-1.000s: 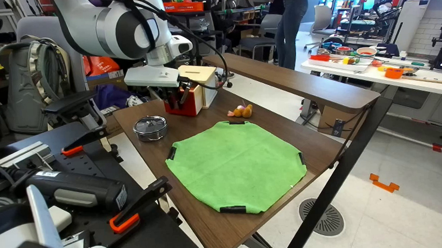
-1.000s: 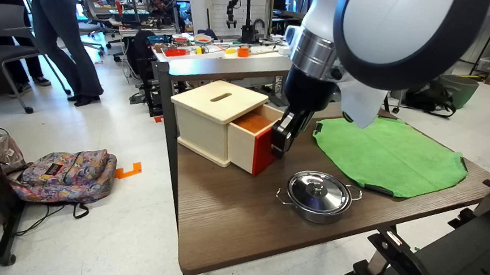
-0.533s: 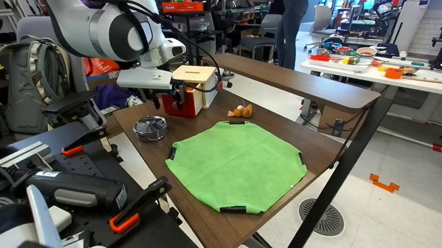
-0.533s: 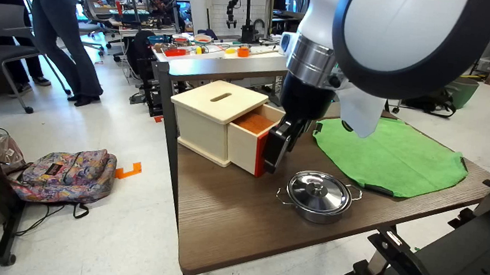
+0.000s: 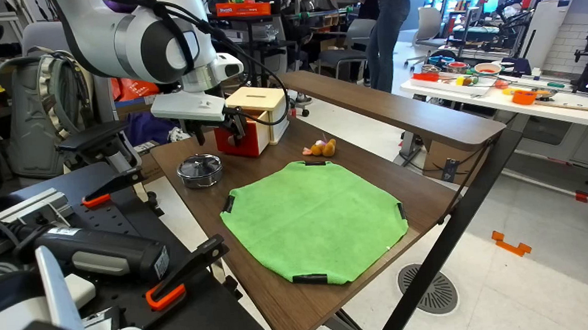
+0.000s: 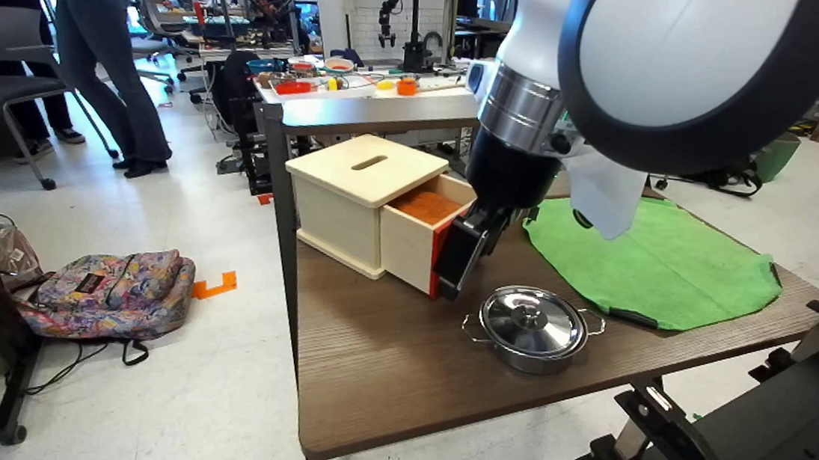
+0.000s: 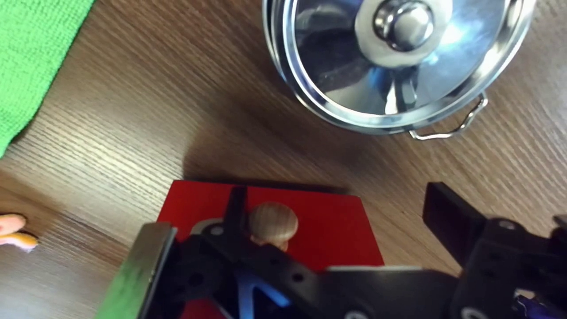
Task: Open the red drawer
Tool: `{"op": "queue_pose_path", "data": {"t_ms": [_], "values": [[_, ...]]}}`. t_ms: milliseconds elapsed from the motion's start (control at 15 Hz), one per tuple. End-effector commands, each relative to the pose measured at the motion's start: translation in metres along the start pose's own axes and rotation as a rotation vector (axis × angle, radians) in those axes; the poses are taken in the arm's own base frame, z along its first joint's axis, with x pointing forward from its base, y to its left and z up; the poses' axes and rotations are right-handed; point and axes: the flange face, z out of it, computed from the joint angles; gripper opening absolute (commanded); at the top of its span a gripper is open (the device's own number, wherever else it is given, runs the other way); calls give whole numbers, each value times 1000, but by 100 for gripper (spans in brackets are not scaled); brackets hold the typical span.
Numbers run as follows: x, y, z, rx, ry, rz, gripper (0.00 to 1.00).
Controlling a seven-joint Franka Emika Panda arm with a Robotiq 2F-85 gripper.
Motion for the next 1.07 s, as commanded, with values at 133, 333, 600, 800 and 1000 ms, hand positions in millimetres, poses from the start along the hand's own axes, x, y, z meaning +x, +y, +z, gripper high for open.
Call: {"op": "queue_pose_path", "data": {"t_ms": [133,333,600,800,1000], "values": [[-8,-8,-12,19,-17,11,100],[-10,-2,-23,13,18,49,100],[-22,6,-49,6,55,111,100],[-35,4,-76,-12,89,135,100],[-44,-6,-103,-43,149,127,100]]}}
